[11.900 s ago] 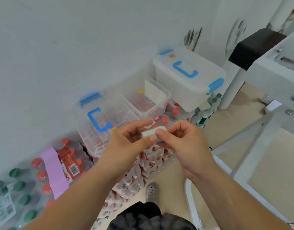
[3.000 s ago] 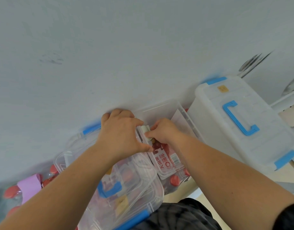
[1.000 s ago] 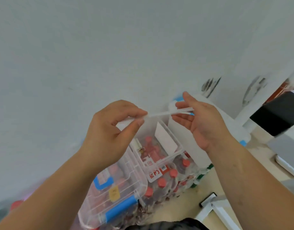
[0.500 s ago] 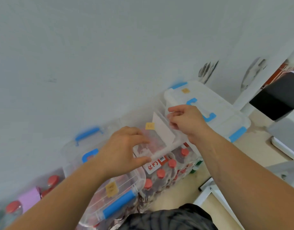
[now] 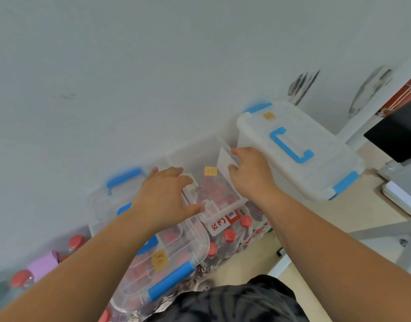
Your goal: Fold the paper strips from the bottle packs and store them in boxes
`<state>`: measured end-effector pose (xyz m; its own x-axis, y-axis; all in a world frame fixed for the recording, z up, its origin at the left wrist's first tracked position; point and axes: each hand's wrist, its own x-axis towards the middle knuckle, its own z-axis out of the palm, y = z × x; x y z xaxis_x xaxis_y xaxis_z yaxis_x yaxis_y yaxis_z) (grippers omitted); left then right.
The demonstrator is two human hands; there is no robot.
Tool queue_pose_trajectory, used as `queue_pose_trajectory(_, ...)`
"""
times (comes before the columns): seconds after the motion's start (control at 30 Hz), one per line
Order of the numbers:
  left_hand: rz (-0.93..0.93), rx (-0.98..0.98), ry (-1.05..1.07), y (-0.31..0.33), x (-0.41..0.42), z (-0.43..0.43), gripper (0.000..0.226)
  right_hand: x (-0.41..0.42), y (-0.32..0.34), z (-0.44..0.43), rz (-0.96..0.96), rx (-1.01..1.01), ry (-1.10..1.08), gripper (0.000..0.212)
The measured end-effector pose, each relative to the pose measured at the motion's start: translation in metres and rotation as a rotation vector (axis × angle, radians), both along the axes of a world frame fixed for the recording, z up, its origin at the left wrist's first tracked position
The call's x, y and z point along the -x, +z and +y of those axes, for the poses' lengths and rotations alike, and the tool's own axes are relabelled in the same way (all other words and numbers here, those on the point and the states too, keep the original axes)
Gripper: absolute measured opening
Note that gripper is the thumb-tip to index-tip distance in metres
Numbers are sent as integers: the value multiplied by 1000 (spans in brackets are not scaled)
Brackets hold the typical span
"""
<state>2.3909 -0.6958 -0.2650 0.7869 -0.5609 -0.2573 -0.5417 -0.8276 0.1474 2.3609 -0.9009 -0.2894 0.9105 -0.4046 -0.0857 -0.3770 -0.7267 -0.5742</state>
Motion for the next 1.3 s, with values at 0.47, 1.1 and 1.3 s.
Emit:
queue_pose_trajectory(0.47, -37, 44, -29, -5, -8, -8, 94, 22, -26, 4, 253, 370, 387, 85)
queue_pose_trajectory(1.1, 24, -99, -38, -19, -43, -14, 140, -39, -39, 14, 189, 415, 362, 94)
queue_pose_trajectory(1.3, -13, -79, -38, -20, -42, -18, 142, -37, -36, 9, 219, 406, 398, 91)
